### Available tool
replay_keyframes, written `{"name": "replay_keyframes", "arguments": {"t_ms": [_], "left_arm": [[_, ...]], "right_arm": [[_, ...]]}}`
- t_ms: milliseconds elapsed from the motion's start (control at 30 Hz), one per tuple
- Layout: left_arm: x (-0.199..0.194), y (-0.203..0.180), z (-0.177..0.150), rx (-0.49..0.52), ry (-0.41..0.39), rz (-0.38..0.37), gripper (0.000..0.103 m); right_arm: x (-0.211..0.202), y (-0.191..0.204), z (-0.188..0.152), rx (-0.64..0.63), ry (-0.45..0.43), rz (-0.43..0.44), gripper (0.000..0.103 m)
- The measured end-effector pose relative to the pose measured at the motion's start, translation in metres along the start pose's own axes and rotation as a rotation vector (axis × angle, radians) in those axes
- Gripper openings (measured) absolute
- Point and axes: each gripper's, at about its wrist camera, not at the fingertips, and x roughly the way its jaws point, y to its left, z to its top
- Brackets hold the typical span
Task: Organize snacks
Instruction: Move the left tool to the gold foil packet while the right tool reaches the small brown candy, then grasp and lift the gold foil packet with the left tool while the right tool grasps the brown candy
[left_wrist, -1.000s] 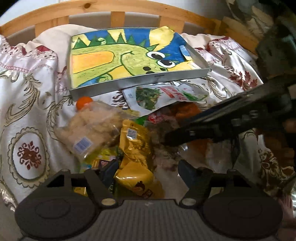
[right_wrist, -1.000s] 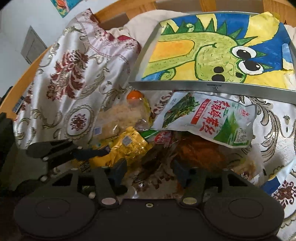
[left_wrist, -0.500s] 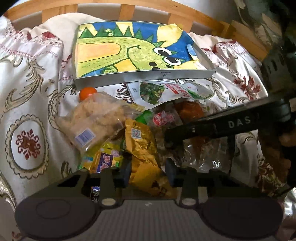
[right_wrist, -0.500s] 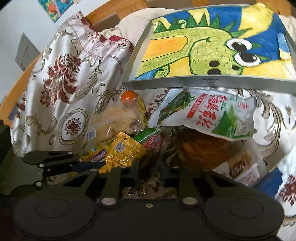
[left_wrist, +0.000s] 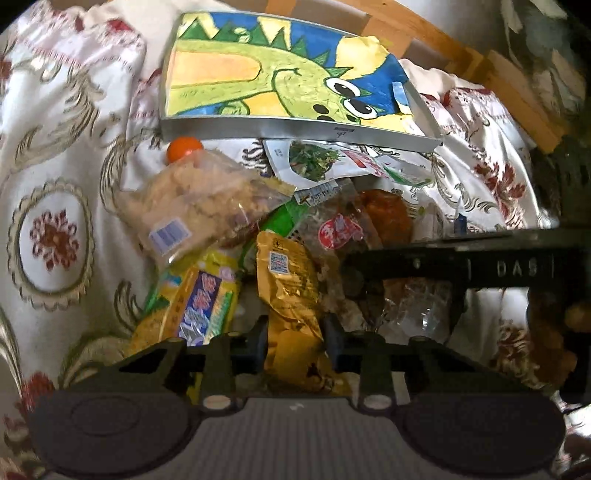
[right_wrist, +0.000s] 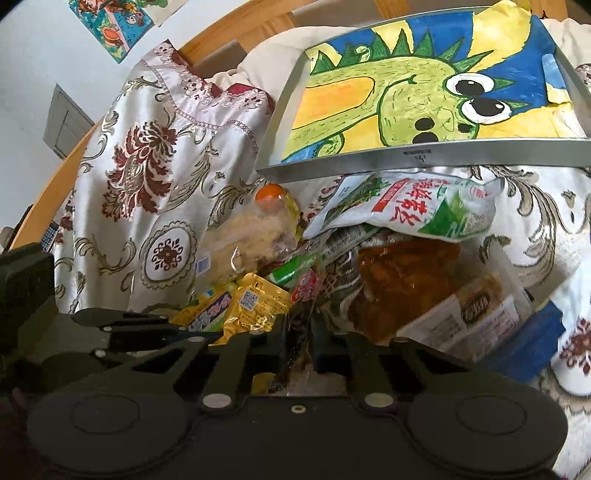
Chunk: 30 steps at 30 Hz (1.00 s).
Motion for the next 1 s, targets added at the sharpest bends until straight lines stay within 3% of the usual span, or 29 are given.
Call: {"name": "replay_keyframes", "arguments": {"t_ms": [133, 300, 567, 800, 900, 1000], "left_arm": [[-0.006, 0.003, -0.001, -0.052, 0.001, -0.028, 0.032], [-0.011, -0.001, -0.001, -0.048, -0.015, -0.018, 0.032], [-0.030, -0.012, -0.001, -0.023, -0.128, -0.035, 0.032], [-0.034, -0.007, 0.005, -0.056, -0.240, 0.005, 0.032], [-0.028, -0.011, 0.019, -0.071, -0.246, 0.072, 0.032], [-0.022, -0.022, 0.038, -0.080, -0.270, 0.089, 0.032]], "right_arm": [[-0.009, 0.001, -0.008, 0.008, -0.025, 0.015, 0.013], [-0.023, 0.005, -0.009, -0.003, -0.075, 0.035, 0.012], [-0.045, 0.006, -0.006, -0.019, -0.158, 0.040, 0.011], [-0.063, -0.006, 0.005, 0.020, -0.253, 0.037, 0.011], [-0.069, -0.014, 0.015, 0.034, -0.290, 0.026, 0.011], [-0.075, -0.027, 0.027, 0.049, -0.324, 0.008, 0.011]]}}
